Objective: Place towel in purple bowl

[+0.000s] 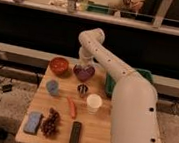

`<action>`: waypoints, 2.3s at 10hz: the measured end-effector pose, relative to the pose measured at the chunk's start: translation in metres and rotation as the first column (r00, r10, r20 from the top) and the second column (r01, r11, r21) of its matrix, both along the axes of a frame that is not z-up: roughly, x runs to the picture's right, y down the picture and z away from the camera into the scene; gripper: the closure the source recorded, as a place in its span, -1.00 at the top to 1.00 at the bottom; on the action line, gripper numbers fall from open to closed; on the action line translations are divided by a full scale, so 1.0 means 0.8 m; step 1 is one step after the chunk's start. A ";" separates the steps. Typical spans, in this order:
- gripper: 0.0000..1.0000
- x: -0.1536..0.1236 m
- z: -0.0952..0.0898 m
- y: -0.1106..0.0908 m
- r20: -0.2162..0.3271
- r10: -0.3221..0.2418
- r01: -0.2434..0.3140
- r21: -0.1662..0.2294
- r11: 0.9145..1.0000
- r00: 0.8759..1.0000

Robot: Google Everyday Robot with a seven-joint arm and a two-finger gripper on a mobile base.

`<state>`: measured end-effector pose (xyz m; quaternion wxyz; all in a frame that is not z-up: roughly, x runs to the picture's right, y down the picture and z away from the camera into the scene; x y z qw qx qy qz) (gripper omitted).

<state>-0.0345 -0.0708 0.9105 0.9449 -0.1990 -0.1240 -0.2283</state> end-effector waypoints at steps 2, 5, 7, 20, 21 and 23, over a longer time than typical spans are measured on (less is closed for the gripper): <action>-1.00 -0.002 0.001 0.000 0.000 -0.002 0.002 -0.002 1.000 1.000; -0.82 0.000 0.001 0.000 -0.002 -0.002 0.002 -0.004 1.000 1.000; -0.42 0.000 0.001 0.000 -0.002 -0.002 0.002 -0.004 1.000 1.000; 0.60 -0.001 0.002 0.001 -0.001 -0.002 0.002 -0.004 1.000 1.000; 0.60 -0.001 0.002 0.001 -0.001 -0.002 0.002 -0.004 1.000 1.000; 0.60 -0.001 0.002 0.001 -0.001 -0.002 0.002 -0.004 1.000 1.000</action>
